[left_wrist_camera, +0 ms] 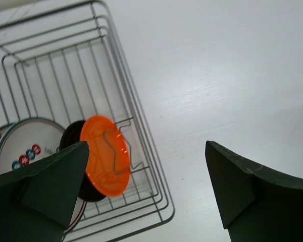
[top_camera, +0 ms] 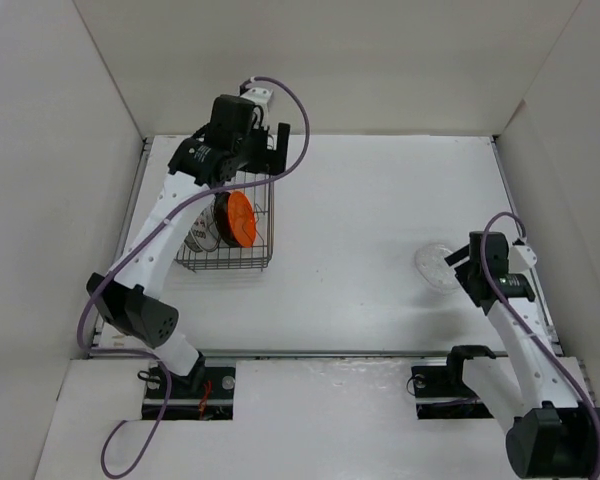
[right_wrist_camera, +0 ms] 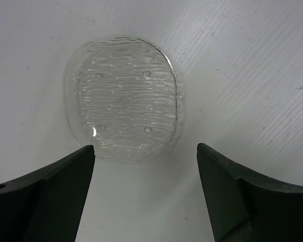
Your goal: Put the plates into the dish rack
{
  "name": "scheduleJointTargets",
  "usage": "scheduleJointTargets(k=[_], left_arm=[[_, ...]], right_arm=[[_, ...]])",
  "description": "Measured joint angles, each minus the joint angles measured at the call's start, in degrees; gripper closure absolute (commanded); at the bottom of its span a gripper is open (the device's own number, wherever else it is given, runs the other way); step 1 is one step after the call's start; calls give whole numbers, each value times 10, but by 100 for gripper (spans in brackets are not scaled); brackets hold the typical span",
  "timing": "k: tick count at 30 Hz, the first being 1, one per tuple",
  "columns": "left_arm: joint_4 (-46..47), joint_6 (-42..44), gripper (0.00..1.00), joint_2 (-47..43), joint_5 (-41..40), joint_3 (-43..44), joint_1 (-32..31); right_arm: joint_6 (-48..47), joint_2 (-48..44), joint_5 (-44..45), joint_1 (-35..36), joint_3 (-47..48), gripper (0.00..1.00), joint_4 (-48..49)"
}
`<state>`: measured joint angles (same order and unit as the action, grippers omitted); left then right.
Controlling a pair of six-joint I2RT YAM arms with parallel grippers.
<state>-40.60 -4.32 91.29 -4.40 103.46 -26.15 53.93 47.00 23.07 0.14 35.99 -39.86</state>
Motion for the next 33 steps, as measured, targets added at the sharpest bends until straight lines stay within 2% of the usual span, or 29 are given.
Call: scheduleJointTargets(k=[1,7,21,24,25,27,28,29,32,33], left_arm=[[0,4,1,2,15,17,0],[-1,22,1,28,86,111,0],[-18,30,1,58,104,137,0],[-19,30,1,67,104,156,0],[-18,30,1,71,104,162,0],[-18,30,1,76,108,170,0],[-18,29,1,79,111,173,0],[-17,29,1,81,113,176,0],[-18,28,1,89,116,182,0],[-18,28,1,91,117,182,0]], right_arm=[[1,2,-5,-4,-5,21,-3],[5,65,-12,-24,15,22,-2],[-19,254,-58,-41,26,32,34],[-30,295,-64,-45,32,44,39],[-31,302,-68,-47,37,55,40],[-37,311,-69,-49,46,58,45],[-37,316,-71,-50,48,82,47],[-42,320,-71,-51,49,92,50],[-43,322,-77,-57,66,100,62],[-43,325,-77,-59,69,100,69]])
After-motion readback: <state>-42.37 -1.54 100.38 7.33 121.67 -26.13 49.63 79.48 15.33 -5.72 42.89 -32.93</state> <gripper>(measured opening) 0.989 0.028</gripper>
